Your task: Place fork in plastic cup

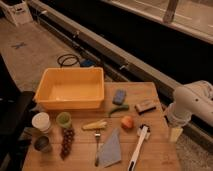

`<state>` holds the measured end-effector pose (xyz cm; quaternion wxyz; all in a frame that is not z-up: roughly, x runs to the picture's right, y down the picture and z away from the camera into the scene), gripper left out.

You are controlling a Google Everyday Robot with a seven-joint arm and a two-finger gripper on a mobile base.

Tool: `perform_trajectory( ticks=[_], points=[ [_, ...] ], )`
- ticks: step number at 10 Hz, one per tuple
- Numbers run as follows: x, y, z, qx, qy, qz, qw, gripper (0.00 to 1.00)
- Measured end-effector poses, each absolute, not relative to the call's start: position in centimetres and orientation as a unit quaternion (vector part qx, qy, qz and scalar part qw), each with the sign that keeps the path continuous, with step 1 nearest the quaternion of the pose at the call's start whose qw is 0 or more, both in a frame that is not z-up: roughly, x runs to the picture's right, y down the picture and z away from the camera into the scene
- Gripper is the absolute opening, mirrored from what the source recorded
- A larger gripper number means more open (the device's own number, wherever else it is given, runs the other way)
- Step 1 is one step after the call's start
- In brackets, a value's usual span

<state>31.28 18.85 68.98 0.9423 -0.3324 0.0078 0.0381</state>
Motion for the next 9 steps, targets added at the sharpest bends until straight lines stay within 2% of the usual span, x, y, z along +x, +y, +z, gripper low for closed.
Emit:
perform_trajectory(
  ticks=[6,9],
  points=[
    [30.9,18.6,69.0,-0.333,0.002,0.016,0.943,0.8],
    [26.4,18.4,70.1,-0.337,-0.015,-0.071,0.939,0.8]
  ],
)
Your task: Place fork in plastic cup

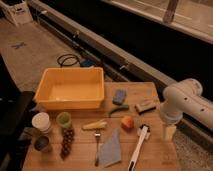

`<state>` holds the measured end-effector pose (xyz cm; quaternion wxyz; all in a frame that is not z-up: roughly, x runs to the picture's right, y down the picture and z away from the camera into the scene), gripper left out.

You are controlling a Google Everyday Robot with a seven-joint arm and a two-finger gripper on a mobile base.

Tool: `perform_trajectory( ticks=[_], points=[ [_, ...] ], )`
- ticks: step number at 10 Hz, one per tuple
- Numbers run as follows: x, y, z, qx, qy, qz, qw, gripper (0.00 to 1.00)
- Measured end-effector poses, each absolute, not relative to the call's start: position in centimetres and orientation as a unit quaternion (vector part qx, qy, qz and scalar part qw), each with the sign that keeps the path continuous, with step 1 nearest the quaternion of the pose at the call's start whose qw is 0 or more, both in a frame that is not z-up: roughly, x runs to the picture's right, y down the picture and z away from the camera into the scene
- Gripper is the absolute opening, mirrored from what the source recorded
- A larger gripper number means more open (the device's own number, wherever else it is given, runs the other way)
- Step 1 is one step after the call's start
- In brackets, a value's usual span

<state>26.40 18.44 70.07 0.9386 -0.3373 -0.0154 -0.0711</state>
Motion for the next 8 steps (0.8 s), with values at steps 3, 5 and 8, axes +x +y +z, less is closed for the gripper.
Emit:
perform_trajectory(
  ticks=[3,5,8],
  points=[
    [18.7,18.5,70.7,-0.332,-0.047,-0.165,0.928,0.8],
    [15.3,18.8,70.5,-0.327,-0.069,-0.204,0.92,0.8],
    [15.6,18.9,70.5,-0.329,-0.066,-0.205,0.92,0.8]
  ],
)
